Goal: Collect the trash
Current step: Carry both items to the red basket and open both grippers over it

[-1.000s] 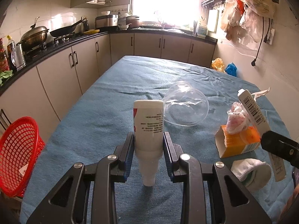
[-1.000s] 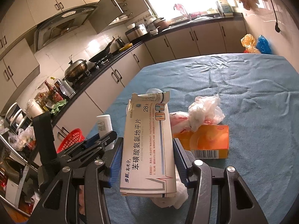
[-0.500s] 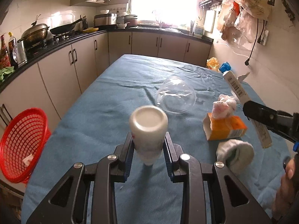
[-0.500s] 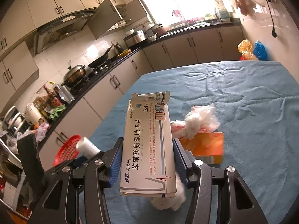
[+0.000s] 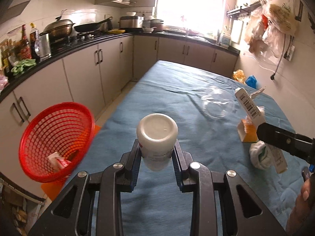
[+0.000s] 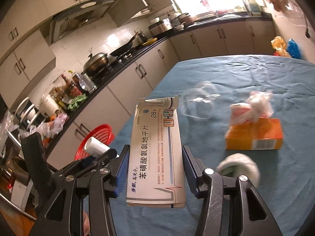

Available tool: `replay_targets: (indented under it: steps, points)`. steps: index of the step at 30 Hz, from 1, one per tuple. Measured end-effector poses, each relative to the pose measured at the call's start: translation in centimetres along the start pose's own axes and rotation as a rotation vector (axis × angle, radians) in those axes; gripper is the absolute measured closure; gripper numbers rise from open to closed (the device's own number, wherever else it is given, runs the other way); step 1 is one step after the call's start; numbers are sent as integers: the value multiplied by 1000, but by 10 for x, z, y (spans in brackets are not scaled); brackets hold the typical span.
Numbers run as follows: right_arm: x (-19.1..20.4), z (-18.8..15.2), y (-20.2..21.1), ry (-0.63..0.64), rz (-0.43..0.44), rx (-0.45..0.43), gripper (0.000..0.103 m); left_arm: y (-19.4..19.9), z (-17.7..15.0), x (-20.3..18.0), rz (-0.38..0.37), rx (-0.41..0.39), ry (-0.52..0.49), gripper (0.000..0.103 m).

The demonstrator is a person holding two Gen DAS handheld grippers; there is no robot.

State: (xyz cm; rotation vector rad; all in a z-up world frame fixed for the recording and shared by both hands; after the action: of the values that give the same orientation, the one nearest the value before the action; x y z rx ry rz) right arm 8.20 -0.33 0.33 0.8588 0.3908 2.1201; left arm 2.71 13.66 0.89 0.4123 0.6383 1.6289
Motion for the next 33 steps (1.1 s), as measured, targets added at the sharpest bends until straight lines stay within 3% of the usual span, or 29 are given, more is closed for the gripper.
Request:
replay_targets:
  steps: [7, 18, 24, 33]
  points:
    - [34, -5, -23, 49, 9, 47, 48, 13, 2, 47, 27, -20, 66, 73]
    - [91, -8, -64, 113, 49, 109, 48, 30, 18, 129, 6, -69, 212, 73]
    - [126, -10, -97, 140, 83, 145, 48, 27, 21, 178, -21, -54, 327, 74]
    - [174, -15, -154, 185, 129, 207, 48, 6, 25, 222, 13, -43, 385, 75]
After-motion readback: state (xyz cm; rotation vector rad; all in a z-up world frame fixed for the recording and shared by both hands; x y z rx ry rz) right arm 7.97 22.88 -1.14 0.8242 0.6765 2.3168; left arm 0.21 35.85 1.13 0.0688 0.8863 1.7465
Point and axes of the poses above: each gripper's, at about its wrist camera, not at the fingertips, and y roughly against the way its jaws point, x to its left, z to its top, the point moved 8 cm from there along -y, roughly the way its jaws point, and after that the axes turned 2 degrees about -x, right-handed, at the moved point
